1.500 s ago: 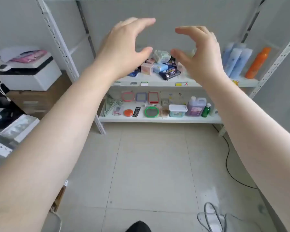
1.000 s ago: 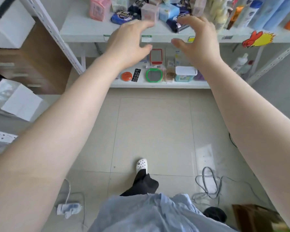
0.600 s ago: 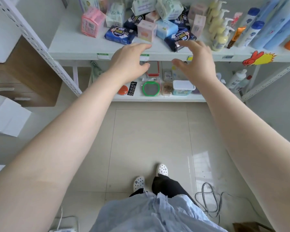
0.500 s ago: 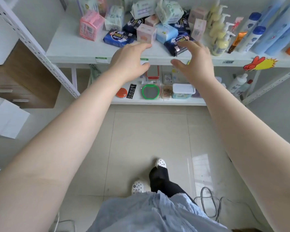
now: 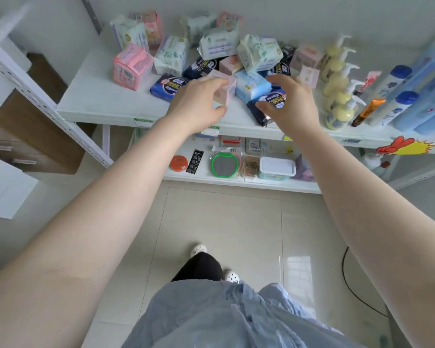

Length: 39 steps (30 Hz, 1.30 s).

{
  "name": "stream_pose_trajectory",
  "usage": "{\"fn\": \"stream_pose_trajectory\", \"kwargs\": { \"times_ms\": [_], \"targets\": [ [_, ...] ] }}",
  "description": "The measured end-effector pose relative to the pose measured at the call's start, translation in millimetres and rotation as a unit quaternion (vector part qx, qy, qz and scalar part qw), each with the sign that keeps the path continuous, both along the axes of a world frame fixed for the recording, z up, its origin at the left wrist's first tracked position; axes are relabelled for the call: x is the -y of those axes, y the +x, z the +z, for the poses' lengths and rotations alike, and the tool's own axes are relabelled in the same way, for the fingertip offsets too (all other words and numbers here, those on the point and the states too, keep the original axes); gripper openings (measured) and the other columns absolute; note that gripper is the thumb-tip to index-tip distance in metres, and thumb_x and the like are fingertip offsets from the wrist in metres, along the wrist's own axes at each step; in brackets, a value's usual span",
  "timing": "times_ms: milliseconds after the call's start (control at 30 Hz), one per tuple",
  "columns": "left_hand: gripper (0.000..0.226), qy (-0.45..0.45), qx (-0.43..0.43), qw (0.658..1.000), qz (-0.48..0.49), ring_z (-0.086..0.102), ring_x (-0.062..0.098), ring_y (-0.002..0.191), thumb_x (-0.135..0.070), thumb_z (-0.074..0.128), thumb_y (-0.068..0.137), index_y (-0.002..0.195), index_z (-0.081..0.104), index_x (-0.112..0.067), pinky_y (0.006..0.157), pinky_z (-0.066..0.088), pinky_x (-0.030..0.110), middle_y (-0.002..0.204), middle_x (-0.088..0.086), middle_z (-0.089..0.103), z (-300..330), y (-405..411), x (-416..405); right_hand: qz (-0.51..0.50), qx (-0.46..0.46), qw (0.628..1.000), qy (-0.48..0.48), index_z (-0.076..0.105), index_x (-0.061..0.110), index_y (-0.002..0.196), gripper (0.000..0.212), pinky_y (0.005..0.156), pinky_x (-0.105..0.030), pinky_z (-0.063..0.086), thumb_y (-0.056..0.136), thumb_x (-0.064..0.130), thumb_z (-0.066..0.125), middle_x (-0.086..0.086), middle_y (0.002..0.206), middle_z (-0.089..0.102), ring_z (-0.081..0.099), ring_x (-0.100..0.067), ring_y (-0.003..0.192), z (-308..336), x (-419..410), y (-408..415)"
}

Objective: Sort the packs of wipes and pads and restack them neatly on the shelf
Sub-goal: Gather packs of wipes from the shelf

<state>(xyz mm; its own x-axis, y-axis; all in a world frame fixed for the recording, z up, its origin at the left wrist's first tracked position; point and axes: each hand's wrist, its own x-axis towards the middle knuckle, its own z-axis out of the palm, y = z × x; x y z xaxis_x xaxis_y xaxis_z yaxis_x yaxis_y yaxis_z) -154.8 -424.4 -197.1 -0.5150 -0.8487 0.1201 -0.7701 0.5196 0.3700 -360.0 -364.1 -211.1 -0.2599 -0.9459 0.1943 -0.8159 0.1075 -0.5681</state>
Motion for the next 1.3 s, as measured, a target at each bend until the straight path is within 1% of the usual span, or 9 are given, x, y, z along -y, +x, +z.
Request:
{"fn": "stream_pose_trajectory", "kwargs": {
  "times_ms": [367,500,600,667,733,833,933,1167,1300],
  "targets": [
    [0.060,0.044,-0.015,0.999,-0.021,0.043,0.020,0.132,-0.031,0.057,0.088,0.145,0.039,-0.026,0.103,0.038,0.033,0.146,-0.002,0.045,-6,-43,140,-0.055,0.004,0.998,0.034,0.051,0.026,0.137,0.055,0.100,-0.032,0.036,0.086,0.037,0.068,-0.003,0.138,0.051,0.042,-0.024,0.129,-12,133,-41],
    [0.070,0.097,-0.041,0.994,-0.011,0.039,0.022,0.135,-0.040,0.061,0.088,0.148,0.031,-0.021,0.108,0.035,0.035,0.149,0.006,0.038,-15,-63,179,-0.097,0.071,0.991,0.051,0.049,0.021,0.138,0.059,0.100,-0.027,0.035,0.086,0.040,0.068,-0.001,0.142,0.050,0.047,-0.018,0.129,-15,165,-52],
    [0.086,0.174,-0.109,0.977,0.064,0.043,0.024,0.131,-0.057,0.063,0.076,0.146,0.032,-0.018,0.108,0.037,0.036,0.145,0.009,0.041,-29,-72,210,-0.172,0.194,0.962,0.086,0.045,0.015,0.140,0.064,0.093,-0.027,0.041,0.088,0.045,0.065,-0.002,0.140,0.052,0.052,-0.019,0.122,-18,186,-56],
    [0.092,0.190,-0.169,0.959,0.128,0.048,0.023,0.125,-0.067,0.063,0.067,0.140,0.039,-0.017,0.106,0.041,0.038,0.138,0.009,0.047,-37,-74,231,-0.220,0.292,0.921,0.131,0.049,0.010,0.134,0.065,0.094,-0.034,0.048,0.087,0.052,0.063,-0.005,0.119,0.060,0.060,-0.021,0.102,-22,201,-60],
    [0.088,0.225,-0.197,0.933,0.200,0.042,0.026,0.130,-0.057,0.065,0.079,0.145,0.030,-0.011,0.107,0.038,0.034,0.145,0.013,0.037,-43,-74,250,-0.249,0.369,0.881,0.162,0.053,0.008,0.121,0.063,0.095,-0.038,0.053,0.084,0.058,0.062,-0.005,0.097,0.061,0.060,-0.018,0.085,-29,214,-64],
    [0.091,0.267,-0.221,0.900,0.264,0.039,0.031,0.134,-0.061,0.061,0.081,0.147,0.027,-0.007,0.106,0.038,0.038,0.151,0.017,0.029,-58,-70,279,-0.249,0.418,0.855,0.180,0.048,0.008,0.132,0.070,0.099,-0.038,0.049,0.085,0.058,0.062,-0.013,0.121,0.061,0.060,-0.025,0.108,-45,233,-70],
    [0.099,0.276,-0.232,0.887,0.290,0.049,0.030,0.125,-0.078,0.053,0.065,0.138,0.045,-0.011,0.088,0.046,0.034,0.143,0.011,0.046,-83,-70,314,-0.243,0.436,0.846,0.188,0.043,0.009,0.138,0.073,0.095,-0.038,0.041,0.087,0.058,0.059,-0.010,0.131,0.057,0.055,-0.026,0.108,-56,250,-71],
    [0.060,0.311,-0.283,0.864,0.277,0.054,0.021,0.115,-0.055,0.041,0.096,0.138,0.044,-0.011,0.099,0.041,0.030,0.124,0.000,0.058,-85,-88,346,-0.243,0.469,0.826,0.195,0.046,0.015,0.136,0.073,0.100,-0.037,0.047,0.083,0.064,0.059,-0.005,0.125,0.063,0.062,-0.024,0.110,-76,287,-74],
    [0.064,0.323,-0.270,0.862,0.282,0.049,0.028,0.125,-0.056,0.044,0.094,0.138,0.045,-0.009,0.107,0.038,0.038,0.139,0.010,0.051,-98,-94,351,-0.227,0.474,0.830,0.189,0.056,0.017,0.126,0.067,0.094,-0.036,0.052,0.080,0.065,0.061,-0.004,0.111,0.070,0.067,-0.022,0.100,-84,295,-78]
  ]
}}
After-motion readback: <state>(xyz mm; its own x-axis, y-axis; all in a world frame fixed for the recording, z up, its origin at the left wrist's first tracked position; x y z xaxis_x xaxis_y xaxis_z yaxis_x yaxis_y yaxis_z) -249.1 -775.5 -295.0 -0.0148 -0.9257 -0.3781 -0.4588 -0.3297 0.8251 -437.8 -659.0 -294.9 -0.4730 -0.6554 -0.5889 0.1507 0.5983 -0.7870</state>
